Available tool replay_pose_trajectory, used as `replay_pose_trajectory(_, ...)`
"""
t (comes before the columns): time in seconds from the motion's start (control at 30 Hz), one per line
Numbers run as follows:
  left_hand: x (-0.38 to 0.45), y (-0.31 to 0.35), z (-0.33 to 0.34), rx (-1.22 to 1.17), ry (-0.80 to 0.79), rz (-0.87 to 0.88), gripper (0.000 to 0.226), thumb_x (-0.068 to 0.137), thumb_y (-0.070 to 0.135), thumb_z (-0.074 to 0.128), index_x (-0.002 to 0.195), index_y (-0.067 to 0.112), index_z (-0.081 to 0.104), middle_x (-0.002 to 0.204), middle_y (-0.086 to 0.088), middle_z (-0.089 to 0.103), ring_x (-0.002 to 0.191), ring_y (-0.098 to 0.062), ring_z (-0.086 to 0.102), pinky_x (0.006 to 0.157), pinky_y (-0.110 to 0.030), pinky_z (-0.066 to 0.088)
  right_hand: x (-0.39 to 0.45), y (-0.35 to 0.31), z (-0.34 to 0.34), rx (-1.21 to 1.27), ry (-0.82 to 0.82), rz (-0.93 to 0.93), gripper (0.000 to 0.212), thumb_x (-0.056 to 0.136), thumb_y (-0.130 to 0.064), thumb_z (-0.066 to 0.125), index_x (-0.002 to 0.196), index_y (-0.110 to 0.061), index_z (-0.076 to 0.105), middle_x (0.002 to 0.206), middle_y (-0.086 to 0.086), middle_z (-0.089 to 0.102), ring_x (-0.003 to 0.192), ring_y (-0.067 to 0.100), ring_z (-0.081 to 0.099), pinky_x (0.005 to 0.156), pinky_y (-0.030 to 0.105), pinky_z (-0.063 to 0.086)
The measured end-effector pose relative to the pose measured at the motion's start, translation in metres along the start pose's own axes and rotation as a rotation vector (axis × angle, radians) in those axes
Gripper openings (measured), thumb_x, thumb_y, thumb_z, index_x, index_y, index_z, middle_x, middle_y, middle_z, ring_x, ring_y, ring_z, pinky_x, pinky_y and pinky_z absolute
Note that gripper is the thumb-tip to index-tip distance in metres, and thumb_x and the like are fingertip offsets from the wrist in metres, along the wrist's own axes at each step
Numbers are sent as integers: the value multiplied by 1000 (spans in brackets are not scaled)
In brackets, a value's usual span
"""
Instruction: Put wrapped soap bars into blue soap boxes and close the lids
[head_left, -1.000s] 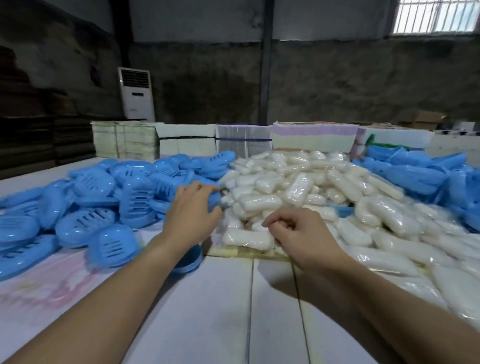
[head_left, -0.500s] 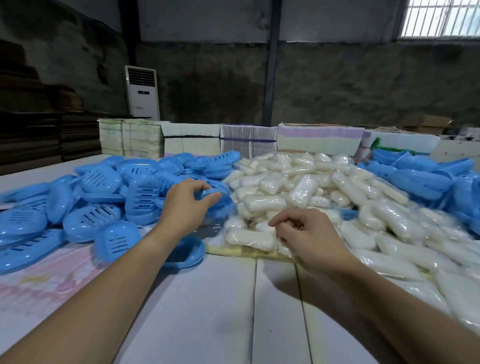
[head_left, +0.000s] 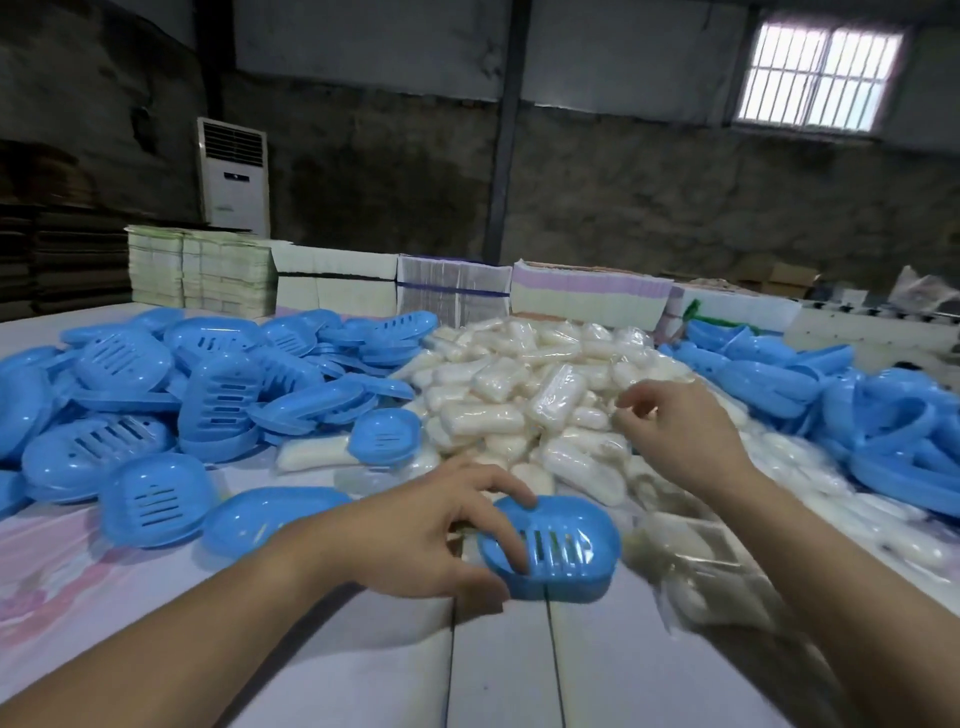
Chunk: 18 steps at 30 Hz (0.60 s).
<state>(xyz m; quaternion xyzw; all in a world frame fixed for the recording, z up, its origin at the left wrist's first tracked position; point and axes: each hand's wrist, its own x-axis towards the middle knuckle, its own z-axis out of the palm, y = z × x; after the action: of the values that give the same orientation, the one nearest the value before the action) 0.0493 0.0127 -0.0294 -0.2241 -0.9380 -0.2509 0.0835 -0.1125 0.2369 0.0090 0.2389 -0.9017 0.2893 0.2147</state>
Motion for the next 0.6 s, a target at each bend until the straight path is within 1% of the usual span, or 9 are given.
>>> replay_pose_trajectory(0.03,0,1,1,-11,-11,-14,24,81,37,83,102,44,74,138,34,41,134,10,31,114,-16,26,-2,6,4,-136,-61,-40,15,85,-38,61,95,-31,69,93,-6,66,102,24,52,84,39,47)
replay_pose_trajectory(0.1,0,1,1,-40,4,-26,24,79,43,84,100,47,72,136,40,36,136,10,29,112,-13,25,-9,12,14,-234,-176,-77,31,83,-52,60,105,-31,68,104,-6,57,107,22,42,89,38,43)
replay_pose_trajectory(0.23,0,4,2,-7,-2,-15,9,81,40,83,87,39,76,135,41,37,134,13,31,104,-2,24,-14,2,24,-348,-210,-185,49,78,-69,54,105,-31,69,111,-6,49,111,22,39,87,36,40)
replay_pose_trajectory(0.3,1,5,2,14,-23,-21,11,81,41,82,91,40,76,136,37,41,132,12,34,106,-6,26,-15,0,27,-409,-262,-184,60,75,-76,51,110,-31,69,116,-2,49,114,23,38,88,36,38)
replay_pose_trajectory(0.37,1,5,1,19,-38,-35,19,81,42,82,98,43,75,133,33,47,129,8,40,108,-13,30,-15,0,28,-417,-301,-159,55,75,-75,52,102,-31,69,115,0,47,115,26,37,91,38,39)
replay_pose_trajectory(0.43,1,4,-2,-6,-25,-61,36,76,46,82,110,45,70,127,32,51,125,7,45,104,-11,35,-14,0,26,-372,-323,-113,37,73,-67,59,73,-30,62,106,-2,43,112,27,36,89,37,38)
replay_pose_trajectory(0.47,0,2,-5,-29,-11,-92,46,72,50,81,115,48,66,124,31,53,123,6,48,100,-8,37,-14,0,25,-347,-329,-94,36,70,-64,62,64,-30,56,103,-3,42,109,26,35,88,37,39)
replay_pose_trajectory(0.53,-4,-2,-12,-59,19,-184,58,62,59,77,117,57,60,117,32,56,117,7,53,94,-9,44,-13,2,24,-313,-346,-82,37,65,-62,66,59,-29,52,102,-4,42,105,24,33,89,38,40)
replay_pose_trajectory(0.6,-8,-6,-16,-33,21,-255,61,54,67,76,112,59,59,110,33,58,108,6,57,90,-15,49,-15,3,23,-285,-352,-100,35,61,-60,69,61,-28,55,102,-6,43,104,22,33,89,37,41)
